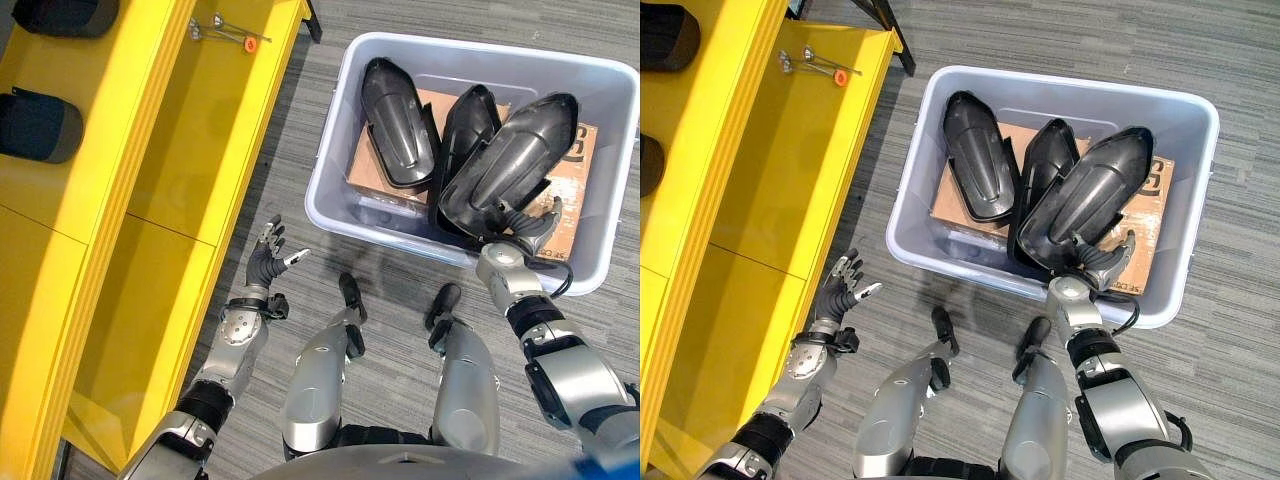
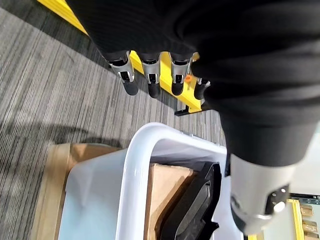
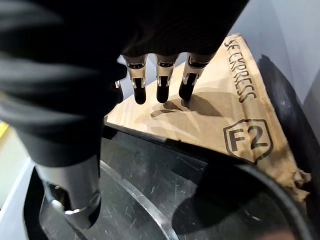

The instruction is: Move parts from the plastic box to the shelf.

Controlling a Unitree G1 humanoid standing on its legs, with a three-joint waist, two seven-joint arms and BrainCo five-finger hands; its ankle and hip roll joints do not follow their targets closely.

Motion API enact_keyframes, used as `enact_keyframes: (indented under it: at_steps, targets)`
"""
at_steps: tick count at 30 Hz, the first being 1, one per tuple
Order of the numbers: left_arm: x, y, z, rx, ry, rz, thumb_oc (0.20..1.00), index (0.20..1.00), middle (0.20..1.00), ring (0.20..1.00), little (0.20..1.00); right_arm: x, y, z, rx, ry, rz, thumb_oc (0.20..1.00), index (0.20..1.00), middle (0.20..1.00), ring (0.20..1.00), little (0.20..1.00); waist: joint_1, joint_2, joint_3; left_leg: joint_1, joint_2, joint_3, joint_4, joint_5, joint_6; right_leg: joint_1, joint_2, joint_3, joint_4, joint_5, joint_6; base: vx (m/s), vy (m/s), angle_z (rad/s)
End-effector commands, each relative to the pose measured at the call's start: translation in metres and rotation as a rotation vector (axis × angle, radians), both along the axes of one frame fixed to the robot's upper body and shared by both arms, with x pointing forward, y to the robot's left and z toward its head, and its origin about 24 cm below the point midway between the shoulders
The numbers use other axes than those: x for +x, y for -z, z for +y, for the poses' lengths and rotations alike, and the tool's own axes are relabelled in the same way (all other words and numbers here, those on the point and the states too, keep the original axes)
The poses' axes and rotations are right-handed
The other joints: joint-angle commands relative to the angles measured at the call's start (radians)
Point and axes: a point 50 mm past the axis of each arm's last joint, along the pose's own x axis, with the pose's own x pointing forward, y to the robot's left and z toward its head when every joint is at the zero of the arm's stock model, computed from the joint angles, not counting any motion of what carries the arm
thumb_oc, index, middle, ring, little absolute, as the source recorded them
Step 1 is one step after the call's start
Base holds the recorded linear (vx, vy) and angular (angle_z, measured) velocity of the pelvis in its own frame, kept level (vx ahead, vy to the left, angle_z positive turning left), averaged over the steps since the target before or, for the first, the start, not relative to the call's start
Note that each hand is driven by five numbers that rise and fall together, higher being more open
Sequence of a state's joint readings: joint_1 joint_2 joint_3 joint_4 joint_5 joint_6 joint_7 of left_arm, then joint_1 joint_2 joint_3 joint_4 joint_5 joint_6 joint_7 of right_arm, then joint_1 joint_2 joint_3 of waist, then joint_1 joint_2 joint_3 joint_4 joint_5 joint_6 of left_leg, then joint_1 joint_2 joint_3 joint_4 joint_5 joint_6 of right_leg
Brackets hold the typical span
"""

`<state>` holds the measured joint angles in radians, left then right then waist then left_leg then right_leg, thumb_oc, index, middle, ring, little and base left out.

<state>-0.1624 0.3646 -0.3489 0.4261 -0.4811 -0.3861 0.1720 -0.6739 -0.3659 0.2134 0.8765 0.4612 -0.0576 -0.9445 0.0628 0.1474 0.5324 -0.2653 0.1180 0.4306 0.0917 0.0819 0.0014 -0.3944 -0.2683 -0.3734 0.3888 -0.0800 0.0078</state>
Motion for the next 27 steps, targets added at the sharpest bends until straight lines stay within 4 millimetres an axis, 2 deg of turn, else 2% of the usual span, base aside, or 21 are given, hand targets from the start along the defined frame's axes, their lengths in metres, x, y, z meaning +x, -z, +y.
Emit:
enact_keyframes:
  at_steps: [1, 9, 11, 13, 15, 17, 18, 19, 20, 27]
  targets:
    - [-0.001, -0.015, 0.001, 0.017, 0.028, -0.091, 1.000, 1.000, 1.000, 1.000, 1.000, 0.003, 0.002, -0.001, 0.035, -0.011, 0.036, 1.000, 1.000, 1.000, 1.000, 1.000, 0.018, -0.005, -0.012, -0.037, 0.058, -0.008, 0.082, -0.077, -0.075, -0.038, -0.040, 0.012, 0.076, -0.036, 0.073, 0.00, 0.000, 0.00]
    - [0.004, -0.019, 0.000, 0.002, 0.048, -0.093, 1.000, 1.000, 1.000, 1.000, 1.000, 0.005, 0.007, -0.017, 0.012, 0.016, 0.185, 1.000, 1.000, 1.000, 1.000, 1.000, 0.041, 0.006, -0.012, -0.086, 0.065, -0.011, 0.104, -0.074, -0.079, -0.081, -0.058, -0.002, 0.106, -0.037, 0.075, 0.00, 0.002, 0.04]
    - [0.004, -0.018, 0.000, -0.012, 0.055, -0.092, 1.000, 1.000, 1.000, 1.000, 1.000, 0.000, 0.016, -0.028, 0.029, 0.043, 0.280, 1.000, 1.000, 1.000, 1.000, 1.000, 0.052, 0.016, -0.012, -0.123, 0.070, -0.011, 0.112, -0.070, -0.082, -0.114, -0.066, -0.008, 0.121, -0.038, 0.075, 0.00, 0.037, 0.02]
    - [0.005, -0.019, -0.001, -0.020, 0.056, -0.092, 1.000, 1.000, 1.000, 1.000, 1.000, -0.002, 0.019, -0.030, 0.029, 0.051, 0.321, 1.000, 1.000, 1.000, 1.000, 1.000, 0.055, 0.019, -0.012, -0.135, 0.072, -0.009, 0.115, -0.068, -0.084, -0.127, -0.070, -0.011, 0.126, -0.037, 0.076, -0.01, 0.038, 0.05]
    - [0.006, -0.017, -0.006, -0.035, 0.057, -0.089, 1.000, 1.000, 1.000, 1.000, 1.000, -0.013, 0.035, -0.037, 0.114, 0.095, 0.404, 1.000, 1.000, 1.000, 1.000, 1.000, 0.062, 0.027, -0.012, -0.182, 0.077, -0.011, 0.126, -0.063, -0.087, -0.171, -0.078, -0.016, 0.145, -0.035, 0.076, 0.01, 0.060, 0.09]
    - [0.006, -0.017, -0.008, -0.038, 0.064, -0.089, 1.000, 1.000, 1.000, 1.000, 1.000, -0.016, 0.037, -0.040, 0.126, 0.103, 0.422, 1.000, 1.000, 1.000, 1.000, 1.000, 0.066, 0.031, -0.012, -0.203, 0.078, -0.012, 0.127, -0.059, -0.089, -0.190, -0.081, -0.020, 0.149, -0.032, 0.076, 0.01, 0.036, 0.11]
    - [0.006, -0.016, -0.009, -0.043, 0.066, -0.086, 1.000, 1.000, 1.000, 1.000, 1.000, -0.017, 0.038, -0.043, 0.125, 0.107, 0.439, 0.661, 0.661, 0.661, 0.661, 0.661, 0.068, 0.035, -0.012, -0.218, 0.078, -0.013, 0.128, -0.056, -0.090, -0.203, -0.084, -0.021, 0.152, -0.031, 0.077, 0.01, 0.024, 0.10]
    - [0.006, -0.015, -0.010, -0.044, 0.068, -0.085, 1.000, 1.000, 1.000, 1.000, 1.000, -0.018, 0.039, -0.043, 0.118, 0.107, 0.450, 0.244, 0.244, 0.244, 0.244, 0.244, 0.069, 0.036, -0.012, -0.225, 0.079, -0.014, 0.132, -0.056, -0.091, -0.210, -0.086, -0.020, 0.157, -0.032, 0.077, 0.01, 0.028, 0.05]
    - [0.006, -0.014, -0.011, -0.047, 0.069, -0.081, 1.000, 1.000, 1.000, 1.000, 1.000, -0.019, 0.040, -0.045, 0.108, 0.107, 0.463, 0.200, 0.200, 0.200, 0.200, 0.200, 0.070, 0.038, -0.012, -0.234, 0.080, -0.014, 0.136, -0.056, -0.091, -0.217, -0.087, -0.021, 0.158, -0.032, 0.076, 0.00, 0.000, 0.00]
    - [0.004, -0.010, -0.010, -0.053, 0.083, -0.076, 1.000, 1.000, 1.000, 1.000, 1.000, -0.029, 0.047, -0.053, 0.087, 0.134, 0.533, 0.200, 0.200, 0.200, 0.200, 0.200, 0.072, 0.042, -0.012, -0.274, 0.082, -0.023, 0.161, -0.063, -0.091, -0.252, -0.092, -0.019, 0.178, -0.034, 0.075, 0.00, -0.001, 0.00]
